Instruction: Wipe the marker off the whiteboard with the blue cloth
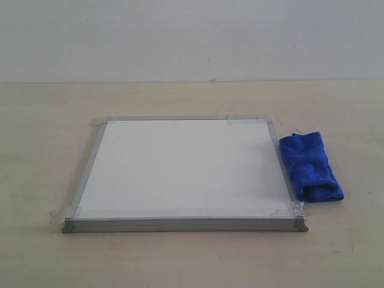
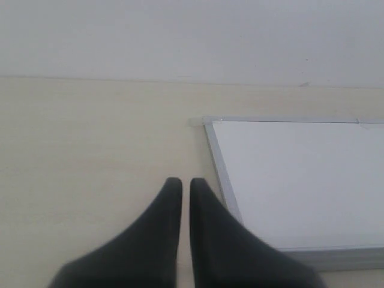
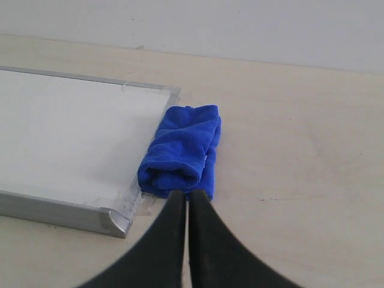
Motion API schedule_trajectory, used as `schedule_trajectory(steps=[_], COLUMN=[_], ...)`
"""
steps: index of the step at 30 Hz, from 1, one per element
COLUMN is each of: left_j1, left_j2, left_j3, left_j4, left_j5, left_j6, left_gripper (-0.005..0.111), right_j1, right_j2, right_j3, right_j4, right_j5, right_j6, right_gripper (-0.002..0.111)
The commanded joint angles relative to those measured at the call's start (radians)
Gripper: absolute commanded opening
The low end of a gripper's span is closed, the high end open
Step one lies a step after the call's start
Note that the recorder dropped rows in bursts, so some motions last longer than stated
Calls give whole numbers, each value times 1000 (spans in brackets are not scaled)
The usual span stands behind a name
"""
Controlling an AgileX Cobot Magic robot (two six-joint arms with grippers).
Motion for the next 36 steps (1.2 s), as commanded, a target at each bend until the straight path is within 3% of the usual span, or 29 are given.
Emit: schedule_trajectory(steps=[1,7,14,36], left_j1=[3,3,3,3], left_j2=[-3,-3,-3,-3], left_j3=[3,3,3,3], left_j4=[1,1,1,1], left_j5=[-7,-7,-7,-7], left_j6=[2,2,2,2], left_gripper=[5,5,5,5], right_j1=[-1,-6,-96,-96], right_j2=[-4,-4,-4,-4], right_j3=[0,0,0,0], right_j4=[-4,-4,20,20], right_j5=[-12,-12,-12,-10], right_j6=[-6,-6,-3,-26], right_gripper=[0,0,0,0])
